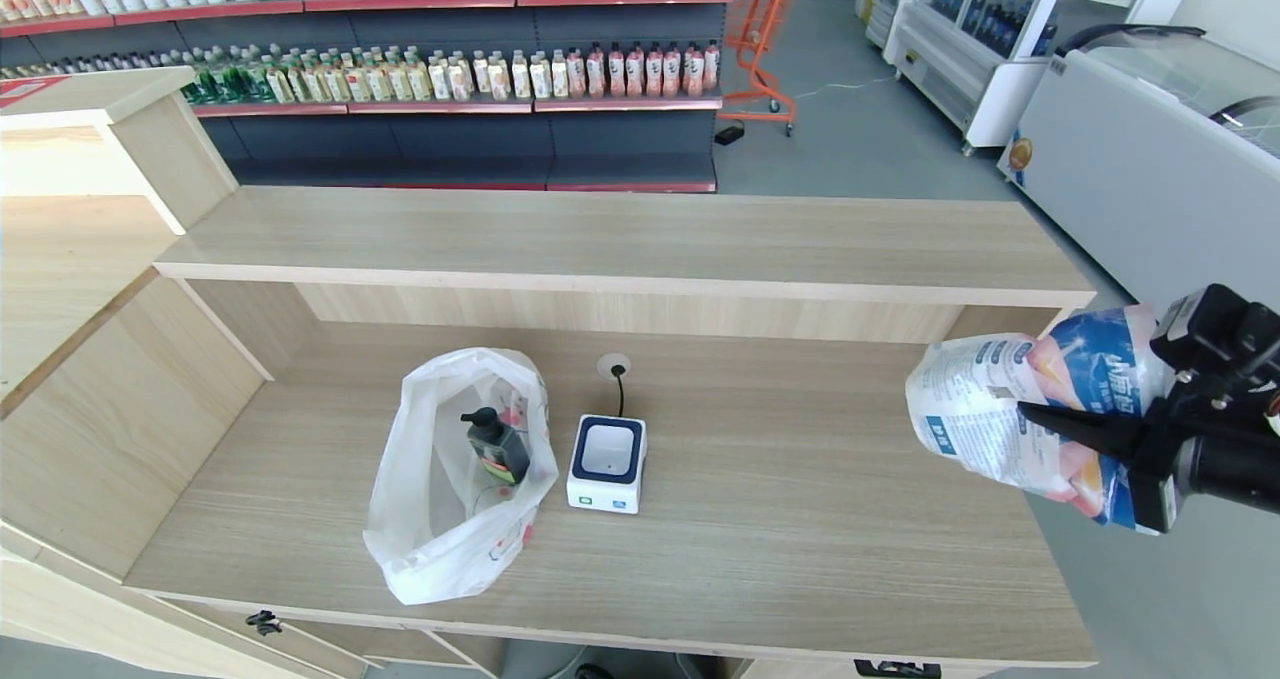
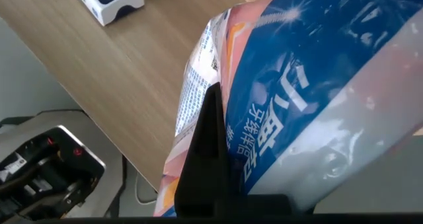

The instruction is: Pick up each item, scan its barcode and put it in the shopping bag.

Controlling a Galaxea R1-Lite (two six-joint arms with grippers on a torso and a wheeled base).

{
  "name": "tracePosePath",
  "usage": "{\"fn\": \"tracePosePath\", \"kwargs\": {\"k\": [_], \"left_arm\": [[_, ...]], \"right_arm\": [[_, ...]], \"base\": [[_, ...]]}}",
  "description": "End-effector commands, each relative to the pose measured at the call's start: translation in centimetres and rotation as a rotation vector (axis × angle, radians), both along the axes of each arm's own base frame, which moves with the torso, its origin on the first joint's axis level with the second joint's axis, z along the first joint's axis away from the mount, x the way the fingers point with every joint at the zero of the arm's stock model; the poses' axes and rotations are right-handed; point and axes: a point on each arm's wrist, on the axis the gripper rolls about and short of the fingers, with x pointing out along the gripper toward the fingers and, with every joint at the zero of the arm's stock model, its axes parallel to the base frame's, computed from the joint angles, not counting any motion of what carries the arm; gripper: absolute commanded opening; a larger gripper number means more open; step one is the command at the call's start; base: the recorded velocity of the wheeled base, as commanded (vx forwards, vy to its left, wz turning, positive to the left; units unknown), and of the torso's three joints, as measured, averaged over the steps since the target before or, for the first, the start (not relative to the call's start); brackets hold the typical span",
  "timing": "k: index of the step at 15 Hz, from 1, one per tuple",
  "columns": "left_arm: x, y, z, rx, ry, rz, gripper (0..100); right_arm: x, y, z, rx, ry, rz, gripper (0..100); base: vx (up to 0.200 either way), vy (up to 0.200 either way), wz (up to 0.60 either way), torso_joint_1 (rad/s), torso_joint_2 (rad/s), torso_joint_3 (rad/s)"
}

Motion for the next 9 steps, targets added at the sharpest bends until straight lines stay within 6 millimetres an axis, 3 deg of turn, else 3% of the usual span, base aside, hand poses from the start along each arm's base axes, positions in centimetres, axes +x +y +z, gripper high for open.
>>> {"fn": "tracePosePath", "kwargs": {"k": [1, 9], "left_arm": [[0.00, 0.00, -0.01, 0.000, 0.000, 0.000, 100], [0.00, 0.00, -0.01, 0.000, 0.000, -0.001, 100]], "right_arm": [[-0.44, -0.01, -0.08, 0.009, 0.003, -0.002, 0], [0.06, 0.01, -0.97, 0.051, 0.070, -0.019, 0]], "base": [[0.000, 0.200, 0.00, 0.012, 0.01, 0.002], [0.000, 0.200, 0.00, 0.002, 0.00, 0.002]]}}
